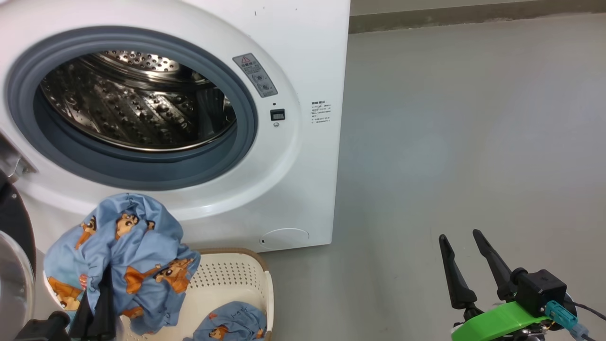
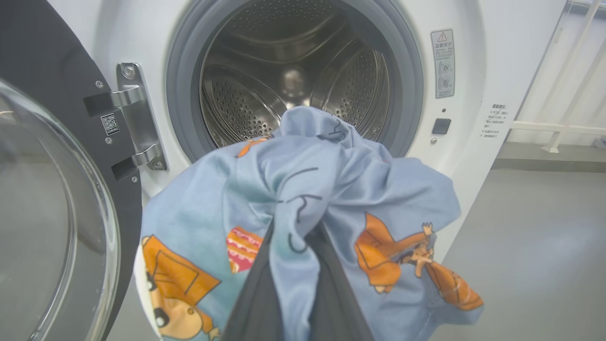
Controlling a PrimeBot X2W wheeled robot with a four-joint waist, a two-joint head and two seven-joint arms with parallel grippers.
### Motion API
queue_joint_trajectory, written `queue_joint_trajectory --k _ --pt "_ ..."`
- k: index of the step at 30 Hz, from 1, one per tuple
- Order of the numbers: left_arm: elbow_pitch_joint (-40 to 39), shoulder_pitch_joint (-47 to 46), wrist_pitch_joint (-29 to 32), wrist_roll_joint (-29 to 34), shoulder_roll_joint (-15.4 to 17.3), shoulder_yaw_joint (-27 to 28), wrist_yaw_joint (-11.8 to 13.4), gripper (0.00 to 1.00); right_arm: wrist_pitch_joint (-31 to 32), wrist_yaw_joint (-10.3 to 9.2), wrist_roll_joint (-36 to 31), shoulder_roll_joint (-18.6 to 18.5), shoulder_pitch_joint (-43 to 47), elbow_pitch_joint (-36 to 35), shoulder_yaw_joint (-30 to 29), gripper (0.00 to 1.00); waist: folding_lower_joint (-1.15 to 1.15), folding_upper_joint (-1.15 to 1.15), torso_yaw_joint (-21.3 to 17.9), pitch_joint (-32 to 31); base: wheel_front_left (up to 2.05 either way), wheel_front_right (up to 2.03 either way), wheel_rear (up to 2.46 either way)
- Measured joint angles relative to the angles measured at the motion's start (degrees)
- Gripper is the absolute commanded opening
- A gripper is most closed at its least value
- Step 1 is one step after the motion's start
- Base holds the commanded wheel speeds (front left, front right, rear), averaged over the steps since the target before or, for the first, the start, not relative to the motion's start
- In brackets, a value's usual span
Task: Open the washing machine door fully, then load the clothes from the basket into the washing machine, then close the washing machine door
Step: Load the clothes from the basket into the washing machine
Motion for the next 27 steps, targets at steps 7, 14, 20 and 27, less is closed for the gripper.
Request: queue_joint_trajectory --k 7,14,20,27 --pt "-0.2 0.1 0.0 0.0 -0.3 0.2 0.0 0.0 0.0 0.0 0.0 0.0 0.0 -0.4 0.0 1.0 0.0 0.0 0.1 0.9 0.0 0.0 0.0" --pt "0.0 0.0 0.0 -0.2 -0.5 0.0 0.0 0.0 0.0 0.0 0.0 0.0 0.0 -0.5 0.0 1.0 0.0 0.0 -0.1 1.6 0.0 0.0 0.0" --pt "0.9 -2.5 0.0 -1.1 -0.7 0.1 0.0 0.0 0.0 0.0 0.0 0.0 -0.2 -0.4 0.5 1.0 0.0 0.0 -0.7 3.2 0.0 0.0 0.0" --pt "1.6 -7.7 0.0 -3.7 1.5 -0.1 0.0 0.0 0.0 0.0 0.1 0.0 -0.7 -1.6 0.6 1.0 0.0 0.0 -1.7 7.7 0.0 0.0 0.0"
